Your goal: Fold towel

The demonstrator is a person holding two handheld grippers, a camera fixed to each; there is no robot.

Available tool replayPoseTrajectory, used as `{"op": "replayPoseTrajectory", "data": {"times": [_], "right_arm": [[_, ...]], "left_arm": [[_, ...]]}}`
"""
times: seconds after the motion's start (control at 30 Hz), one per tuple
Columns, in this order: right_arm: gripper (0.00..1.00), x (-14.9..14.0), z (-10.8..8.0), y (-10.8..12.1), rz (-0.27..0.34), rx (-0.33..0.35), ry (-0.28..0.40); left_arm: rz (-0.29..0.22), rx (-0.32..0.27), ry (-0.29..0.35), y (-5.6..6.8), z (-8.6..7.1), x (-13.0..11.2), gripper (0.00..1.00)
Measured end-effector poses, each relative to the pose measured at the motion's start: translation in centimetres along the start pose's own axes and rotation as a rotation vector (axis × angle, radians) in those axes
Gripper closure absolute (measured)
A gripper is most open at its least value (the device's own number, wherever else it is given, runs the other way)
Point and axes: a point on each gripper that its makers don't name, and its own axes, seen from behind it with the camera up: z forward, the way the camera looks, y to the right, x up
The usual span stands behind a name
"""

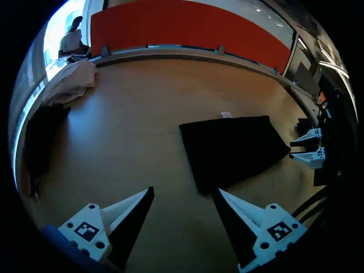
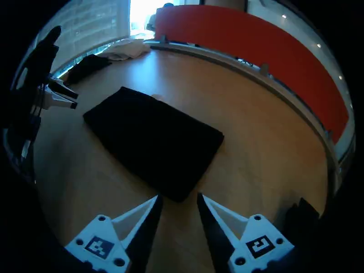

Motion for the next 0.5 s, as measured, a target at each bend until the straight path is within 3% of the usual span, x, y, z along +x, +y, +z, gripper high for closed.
{"op": "replayPoseTrajectory", "data": {"times": [0.23,0.5], "right_arm": [[0.64,-0.27,0.00,-0.02,-0.006,0.006,-0.012],[0.91,-0.70,-0.01,-0.59,0.007,0.016,-0.026]], "left_arm": [[0.005,-0.004,0.006,-0.12,-0.14,0.28,0.06],[0.007,-0.007,0.006,-0.11,-0.20,0.23,0.06]]}}
